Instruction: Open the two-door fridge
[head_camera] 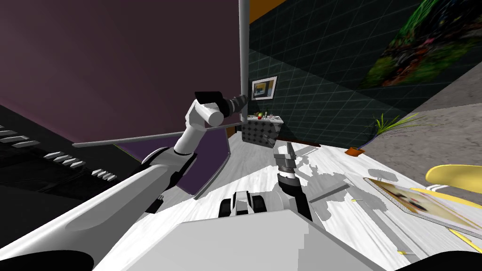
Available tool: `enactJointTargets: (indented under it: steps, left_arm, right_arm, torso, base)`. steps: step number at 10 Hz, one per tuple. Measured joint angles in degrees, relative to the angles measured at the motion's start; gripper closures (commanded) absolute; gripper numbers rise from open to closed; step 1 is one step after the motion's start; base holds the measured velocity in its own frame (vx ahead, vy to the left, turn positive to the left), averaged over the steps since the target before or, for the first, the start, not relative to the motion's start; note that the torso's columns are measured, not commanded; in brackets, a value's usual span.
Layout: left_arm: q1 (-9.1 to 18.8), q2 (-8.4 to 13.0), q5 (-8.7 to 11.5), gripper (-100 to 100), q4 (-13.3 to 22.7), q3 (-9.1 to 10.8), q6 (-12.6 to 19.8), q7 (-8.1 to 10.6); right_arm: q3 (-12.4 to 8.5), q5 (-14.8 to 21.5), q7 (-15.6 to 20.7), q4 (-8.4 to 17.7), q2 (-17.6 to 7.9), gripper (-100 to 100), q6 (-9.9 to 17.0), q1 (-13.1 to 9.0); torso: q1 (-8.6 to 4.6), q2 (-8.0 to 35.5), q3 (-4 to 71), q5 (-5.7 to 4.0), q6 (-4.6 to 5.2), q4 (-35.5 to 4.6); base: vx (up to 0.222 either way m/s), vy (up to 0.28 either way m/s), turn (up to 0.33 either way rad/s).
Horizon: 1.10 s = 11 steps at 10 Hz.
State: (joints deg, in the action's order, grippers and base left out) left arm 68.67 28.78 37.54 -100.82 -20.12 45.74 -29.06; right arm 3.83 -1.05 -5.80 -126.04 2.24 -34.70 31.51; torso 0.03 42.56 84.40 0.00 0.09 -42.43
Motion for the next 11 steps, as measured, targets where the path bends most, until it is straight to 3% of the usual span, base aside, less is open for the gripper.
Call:
enactJointTargets:
  steps: [2, 4, 5, 7, 8, 11]
  left_arm:
    - [0.2, -1.2, 0.8, 100, -2.2, -0.72, 0.3, 0.63]
    - [0.3, -1.9, 3.0, 100, -4.7, -1.44, 0.2, 0.8]
    - [0.7, -1.9, 4.9, 100, -5.5, -1.68, 0.1, 0.6]
    - [0.3, -2.6, 5.7, 100, -7.5, -2.24, 0.2, 0.91]
    - [0.5, -2.7, 7.0, -100, -8.8, -2.36, 0.1, 0.95]
    - [3.8, -1.7, 8.7, -100, -9.4, -0.67, 3.2, 2.6]
  right_arm:
    - [0.0, 0.0, 0.0, 0.0, 0.0, 0, 0.0, 0.0]
    - [0.0, 0.0, 0.0, 0.0, 0.0, 0, 0.0, 0.0]
    - [0.0, 0.0, 0.0, 0.0, 0.0, 0, 0.0, 0.0]
    - [0.0, 0.0, 0.0, 0.0, 0.0, 0, 0.0, 0.0]
    - [0.0, 0.0, 0.0, 0.0, 0.0, 0, 0.0, 0.0]
    - [0.0, 0.0, 0.0, 0.0, 0.0, 0, 0.0, 0.0]
  torso:
    - [0.12, 0.0, 0.0, 0.09, -0.13, 0.0]
    - [0.1, 0.0, -0.1, 0.1, -0.12, 0.0]
    - [0.19, 0.1, -0.1, 0.13, -0.15, -0.1]
    - [0.17, -0.2, 0.1, 0.15, -0.17, 0.0]
    - [0.27, 0.0, 0.0, 0.16, -0.14, 0.0]
    - [-0.36, -0.7, 0.5, -0.11, -0.08, 0.3]
  base:
    - [-0.193, 0.127, -0.039]
    - [-0.229, 0.121, -0.021]
    - [-0.152, 0.111, -0.035]
    - [-0.143, 0.102, -0.005]
    - [-0.071, 0.052, -0.005]
    - [0.064, -0.049, 0.024]
